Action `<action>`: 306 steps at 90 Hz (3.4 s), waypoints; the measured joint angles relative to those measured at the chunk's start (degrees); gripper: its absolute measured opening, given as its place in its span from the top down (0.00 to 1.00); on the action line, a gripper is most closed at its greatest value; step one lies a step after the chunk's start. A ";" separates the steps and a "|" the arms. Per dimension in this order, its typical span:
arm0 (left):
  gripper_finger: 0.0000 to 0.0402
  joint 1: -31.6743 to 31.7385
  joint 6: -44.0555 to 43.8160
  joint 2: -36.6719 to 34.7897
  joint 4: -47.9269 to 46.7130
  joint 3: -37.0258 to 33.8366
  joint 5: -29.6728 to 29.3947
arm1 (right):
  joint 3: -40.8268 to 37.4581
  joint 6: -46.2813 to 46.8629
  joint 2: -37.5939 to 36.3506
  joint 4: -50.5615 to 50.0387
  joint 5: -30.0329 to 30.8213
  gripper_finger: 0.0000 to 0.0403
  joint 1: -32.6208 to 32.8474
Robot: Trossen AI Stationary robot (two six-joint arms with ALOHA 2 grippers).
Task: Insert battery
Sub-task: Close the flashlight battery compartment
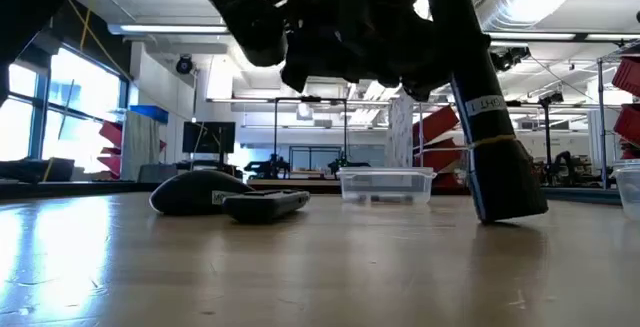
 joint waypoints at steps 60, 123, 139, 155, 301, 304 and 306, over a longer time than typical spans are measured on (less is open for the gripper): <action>0.64 0.85 5.32 -4.96 -15.60 1.63 -8.55 | -0.24 3.60 -2.40 -5.47 1.91 0.67 0.35; 0.64 0.72 4.85 -3.48 -15.21 4.17 -12.52 | -8.49 14.26 -17.00 -5.71 14.62 0.71 4.73; 0.64 0.72 4.82 -3.26 -14.83 4.17 -12.63 | -26.96 13.32 -25.68 8.27 13.84 0.71 3.66; 0.64 0.72 3.38 -2.15 -13.11 4.26 -12.81 | -39.44 10.61 -35.23 23.62 15.16 0.71 1.75; 0.64 4.80 -2.11 6.55 6.14 4.33 -13.95 | -11.62 -24.45 -15.69 4.26 -11.81 0.49 -20.63; 0.64 4.81 -2.03 6.66 6.30 4.35 -13.55 | -11.92 -24.45 -15.38 3.42 -12.16 0.49 -20.65; 0.64 4.83 -2.03 6.67 6.15 4.35 -13.37 | -12.05 -24.44 -15.15 2.93 -12.23 0.49 -20.63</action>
